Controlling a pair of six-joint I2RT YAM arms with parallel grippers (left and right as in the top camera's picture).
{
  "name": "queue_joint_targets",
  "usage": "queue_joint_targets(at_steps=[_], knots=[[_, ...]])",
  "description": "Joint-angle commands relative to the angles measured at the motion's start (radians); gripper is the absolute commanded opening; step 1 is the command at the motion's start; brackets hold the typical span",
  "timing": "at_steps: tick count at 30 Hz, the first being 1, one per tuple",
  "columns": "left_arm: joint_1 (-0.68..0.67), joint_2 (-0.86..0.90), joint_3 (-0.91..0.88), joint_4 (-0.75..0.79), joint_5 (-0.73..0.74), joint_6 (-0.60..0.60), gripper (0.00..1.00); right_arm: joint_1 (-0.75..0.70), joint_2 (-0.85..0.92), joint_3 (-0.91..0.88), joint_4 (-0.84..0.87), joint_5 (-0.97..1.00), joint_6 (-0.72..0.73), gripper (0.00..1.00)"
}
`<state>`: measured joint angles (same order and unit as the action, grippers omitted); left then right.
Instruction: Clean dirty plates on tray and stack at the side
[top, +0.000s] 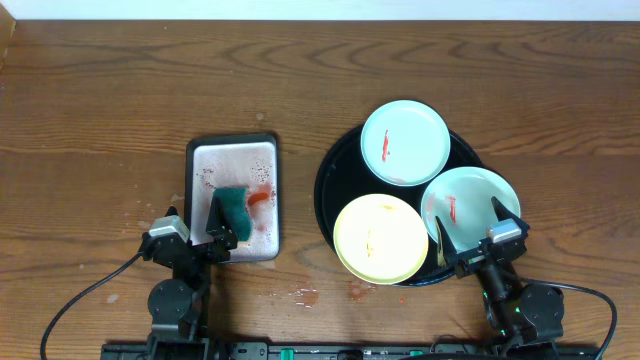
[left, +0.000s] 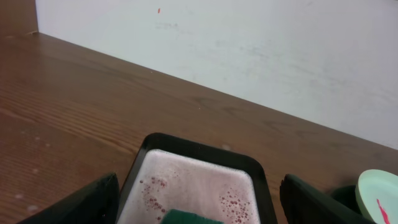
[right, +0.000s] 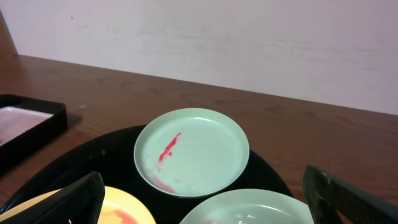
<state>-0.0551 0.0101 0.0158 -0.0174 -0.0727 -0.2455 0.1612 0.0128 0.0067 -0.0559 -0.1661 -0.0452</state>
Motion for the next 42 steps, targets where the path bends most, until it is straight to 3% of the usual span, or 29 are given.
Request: queue_joint_targets(at_steps=[1, 39, 42], knots=[[0.003, -0.005, -0.012, -0.049, -0.010, 0.013, 0.83, 0.003, -0.001, -0.001, -0.004, 0.002, -0.001, 0.99], [0.003, -0.005, -0.012, -0.048, -0.009, 0.012, 0.83, 0.003, -0.001, -0.001, -0.004, 0.002, -0.001, 0.99], [0.003, -0.005, -0.012, -0.046, 0.072, 0.005, 0.83, 0.003, -0.001, -0.001, 0.027, 0.001, -0.001, 0.99]])
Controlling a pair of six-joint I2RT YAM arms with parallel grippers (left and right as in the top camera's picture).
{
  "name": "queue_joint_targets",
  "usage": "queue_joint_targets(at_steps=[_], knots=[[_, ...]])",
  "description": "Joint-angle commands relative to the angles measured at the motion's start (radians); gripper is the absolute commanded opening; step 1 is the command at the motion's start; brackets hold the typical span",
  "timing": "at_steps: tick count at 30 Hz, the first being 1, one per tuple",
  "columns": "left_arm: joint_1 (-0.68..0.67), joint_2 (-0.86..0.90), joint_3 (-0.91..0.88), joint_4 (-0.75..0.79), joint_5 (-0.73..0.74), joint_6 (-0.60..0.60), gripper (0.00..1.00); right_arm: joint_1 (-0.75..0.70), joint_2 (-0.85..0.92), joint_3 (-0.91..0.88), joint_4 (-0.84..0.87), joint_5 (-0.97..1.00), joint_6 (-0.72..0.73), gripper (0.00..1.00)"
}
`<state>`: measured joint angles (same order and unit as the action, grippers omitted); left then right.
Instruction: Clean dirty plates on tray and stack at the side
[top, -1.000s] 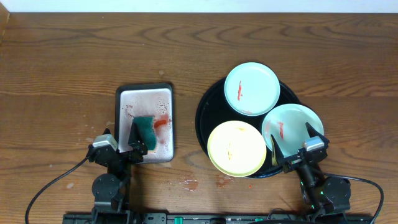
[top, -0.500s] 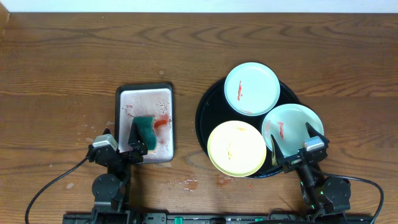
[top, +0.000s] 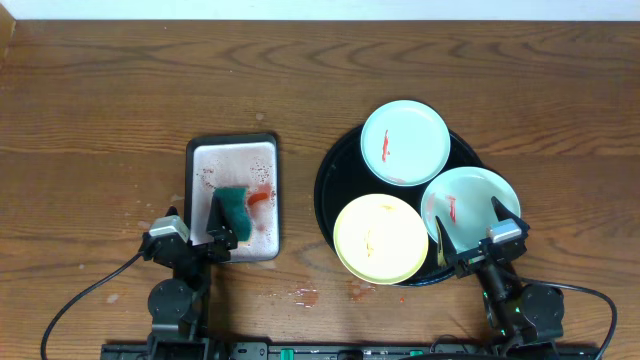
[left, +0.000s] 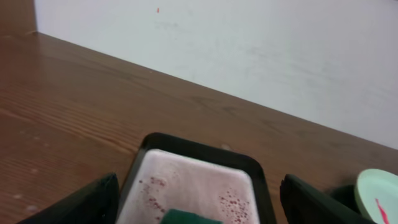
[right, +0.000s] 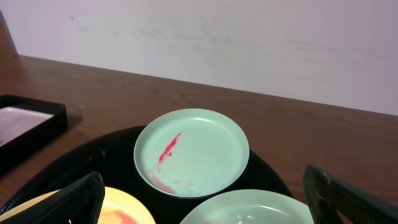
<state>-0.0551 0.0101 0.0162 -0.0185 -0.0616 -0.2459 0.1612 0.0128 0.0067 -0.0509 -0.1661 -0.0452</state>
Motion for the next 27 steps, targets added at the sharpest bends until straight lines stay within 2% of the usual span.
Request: queue_joint_targets(at_steps=[1, 8, 10, 15, 19, 22, 23, 24, 27], knots=[[0.003, -0.005, -0.012, -0.037, 0.084, 0.005, 0.83, 0.003, -0.001, -0.001, 0.038, -0.007, 0.000, 0.99], [0.003, -0.005, -0.010, 0.058, 0.308, 0.005, 0.83, 0.003, -0.001, 0.001, 0.091, -0.029, -0.003, 0.99], [0.003, -0.003, 0.027, 0.122, 0.314, -0.072, 0.83, 0.003, 0.004, 0.036, 0.127, -0.071, 0.001, 0.99], [0.004, 0.080, 0.174, 0.074, 0.312, -0.081, 0.83, 0.002, 0.117, 0.216, 0.058, -0.080, 0.003, 0.99], [0.003, 0.270, 0.395, -0.112, 0.313, -0.081, 0.83, 0.002, 0.327, 0.438, -0.004, -0.116, 0.003, 0.99], [0.003, 0.443, 0.585, -0.286, 0.316, -0.080, 0.83, 0.002, 0.538, 0.664, -0.153, -0.116, 0.003, 0.99], [0.003, 0.508, 0.661, -0.358, 0.316, -0.080, 0.83, 0.002, 0.611, 0.745, -0.224, -0.116, 0.003, 0.99], [0.003, 0.618, 0.791, -0.483, 0.316, -0.080, 0.83, 0.002, 0.762, 0.912, -0.397, -0.127, 0.003, 0.99], [0.003, 0.775, 0.971, -0.672, 0.315, -0.080, 0.83, 0.002, 0.976, 1.131, -0.649, -0.176, 0.003, 0.99]])
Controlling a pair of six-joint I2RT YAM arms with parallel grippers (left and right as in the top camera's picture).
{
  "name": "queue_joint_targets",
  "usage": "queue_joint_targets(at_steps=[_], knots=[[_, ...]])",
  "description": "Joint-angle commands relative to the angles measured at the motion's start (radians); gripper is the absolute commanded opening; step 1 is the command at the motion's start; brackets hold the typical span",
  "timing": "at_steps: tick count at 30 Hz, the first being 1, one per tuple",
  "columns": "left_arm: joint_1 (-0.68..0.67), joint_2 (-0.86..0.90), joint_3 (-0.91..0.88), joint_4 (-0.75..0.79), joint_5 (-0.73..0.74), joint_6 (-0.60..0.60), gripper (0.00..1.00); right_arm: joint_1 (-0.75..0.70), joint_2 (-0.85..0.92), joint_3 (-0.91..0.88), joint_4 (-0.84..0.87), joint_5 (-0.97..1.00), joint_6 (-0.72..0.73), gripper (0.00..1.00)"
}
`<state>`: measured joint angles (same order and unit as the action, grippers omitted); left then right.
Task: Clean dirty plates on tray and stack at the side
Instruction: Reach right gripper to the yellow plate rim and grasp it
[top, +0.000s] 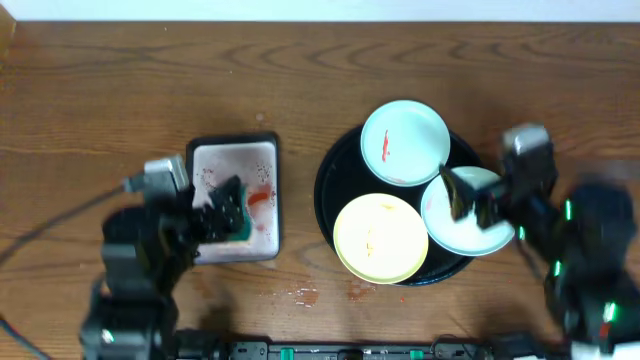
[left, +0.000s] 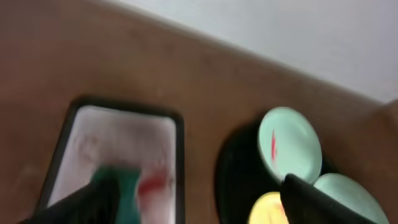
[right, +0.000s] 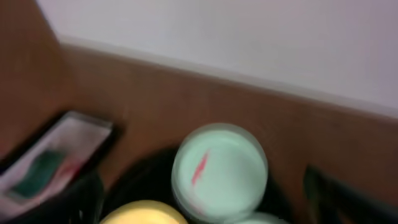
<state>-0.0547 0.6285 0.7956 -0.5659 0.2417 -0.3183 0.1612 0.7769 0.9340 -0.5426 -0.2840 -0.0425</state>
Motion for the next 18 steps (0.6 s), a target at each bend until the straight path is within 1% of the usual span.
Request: queue_joint_targets(at_steps=[1, 3, 7, 9, 12, 13, 14, 16, 18], knots=[[0.003, 0.199, 0.234, -0.172, 0.012, -0.008, 0.83, 0.002, 0.282, 0.263, -0.222, -0.098, 0.001, 0.99], [0.003, 0.275, 0.298, -0.246, 0.013, 0.024, 0.83, 0.002, 0.397, 0.344, -0.303, -0.150, 0.001, 0.99], [0.003, 0.359, 0.323, -0.294, 0.013, 0.040, 0.83, 0.003, 0.549, 0.385, -0.330, -0.288, 0.138, 0.99], [0.003, 0.383, 0.322, -0.303, 0.014, 0.035, 0.83, 0.003, 0.602, 0.385, -0.323, -0.349, 0.158, 0.99], [0.003, 0.402, 0.322, -0.356, 0.012, 0.030, 0.83, 0.003, 0.670, 0.384, -0.438, -0.320, 0.181, 0.98], [0.003, 0.404, 0.322, -0.384, 0.012, 0.030, 0.83, 0.003, 0.692, 0.382, -0.491, -0.269, 0.207, 0.93], [0.003, 0.406, 0.322, -0.404, 0.009, 0.030, 0.83, 0.005, 0.708, 0.377, -0.534, -0.215, 0.236, 0.85], [0.003, 0.407, 0.322, -0.418, 0.008, 0.054, 0.83, 0.010, 0.737, 0.352, -0.618, -0.106, 0.285, 0.73], [0.003, 0.409, 0.322, -0.417, 0.008, 0.090, 0.83, 0.018, 0.754, 0.301, -0.653, -0.056, 0.336, 0.72]])
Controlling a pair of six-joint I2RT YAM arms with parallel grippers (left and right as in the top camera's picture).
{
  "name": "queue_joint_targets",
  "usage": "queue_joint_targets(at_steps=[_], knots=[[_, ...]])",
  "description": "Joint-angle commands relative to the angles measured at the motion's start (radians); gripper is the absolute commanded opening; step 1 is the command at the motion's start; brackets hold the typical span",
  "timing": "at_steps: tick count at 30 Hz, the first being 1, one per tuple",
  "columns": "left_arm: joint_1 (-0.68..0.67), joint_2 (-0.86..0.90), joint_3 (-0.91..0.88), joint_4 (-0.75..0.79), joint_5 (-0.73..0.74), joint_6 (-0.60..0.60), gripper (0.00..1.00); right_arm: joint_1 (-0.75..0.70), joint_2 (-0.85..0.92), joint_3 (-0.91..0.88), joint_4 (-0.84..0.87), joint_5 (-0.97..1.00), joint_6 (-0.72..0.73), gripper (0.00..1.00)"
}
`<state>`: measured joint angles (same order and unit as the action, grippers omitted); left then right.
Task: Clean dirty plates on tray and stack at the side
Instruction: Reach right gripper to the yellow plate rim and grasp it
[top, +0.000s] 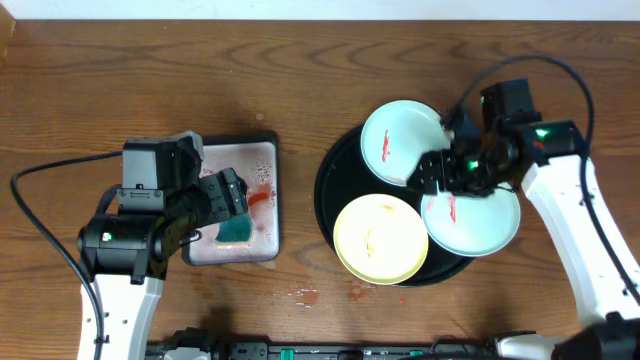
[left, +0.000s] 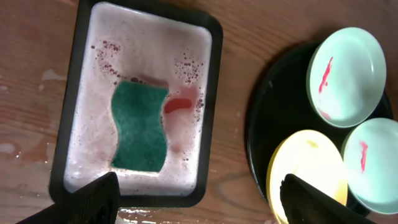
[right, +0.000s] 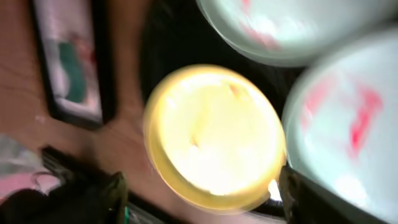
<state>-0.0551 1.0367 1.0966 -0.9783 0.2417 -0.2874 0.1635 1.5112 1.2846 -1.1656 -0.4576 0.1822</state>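
Observation:
A round black tray (top: 336, 160) carries three plates. One mint plate (top: 400, 140) with a red streak lies at the back, another stained mint plate (top: 482, 225) at the right, and a yellow plate (top: 380, 240) in front. The green sponge (left: 139, 134) lies in a black rectangular tray (left: 212, 81) of pink soapy water. My left gripper (left: 199, 205) hangs open above that tray's near right corner, holding nothing. My right gripper (right: 205, 199) is open above the round tray, over the yellow plate (right: 211, 137) and beside the right mint plate (right: 348, 124).
Wet splashes (top: 305, 295) mark the wood in front, between the two trays. A red smear (left: 177, 104) floats in the soapy water beside the sponge. Bare wooden table (top: 150, 80) runs along the back and both sides.
Both arms have settled and the wrist views now look straight down. My right gripper has moved left and back, from over the right mint plate to the gap between the plates. Both stay open.
At the two oldest moments both arms rested low at the front edge, grippers open, wrist cameras looking across the table. Then both were raised and reaching out. Now the left hangs over the sponge tray and the right over the plates. No plate or sponge has moved.

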Motion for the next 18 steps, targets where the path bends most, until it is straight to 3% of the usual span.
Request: queue_joint_targets(at_steps=[1, 8, 13, 18], knots=[[0.004, 0.002, 0.021, -0.004, 0.008, 0.071, 0.83, 0.022, 0.023, -0.082, -0.027, 0.117, 0.132, 0.69], [0.004, 0.007, 0.021, -0.001, -0.007, 0.074, 0.83, 0.075, 0.023, -0.402, 0.174, 0.083, 0.335, 0.53], [0.004, 0.008, 0.021, -0.001, -0.007, 0.074, 0.83, 0.092, 0.023, -0.518, 0.315, 0.084, 0.390, 0.51], [0.004, 0.008, 0.021, -0.001, -0.007, 0.074, 0.83, 0.093, 0.022, -0.543, 0.404, 0.122, 0.377, 0.10]])
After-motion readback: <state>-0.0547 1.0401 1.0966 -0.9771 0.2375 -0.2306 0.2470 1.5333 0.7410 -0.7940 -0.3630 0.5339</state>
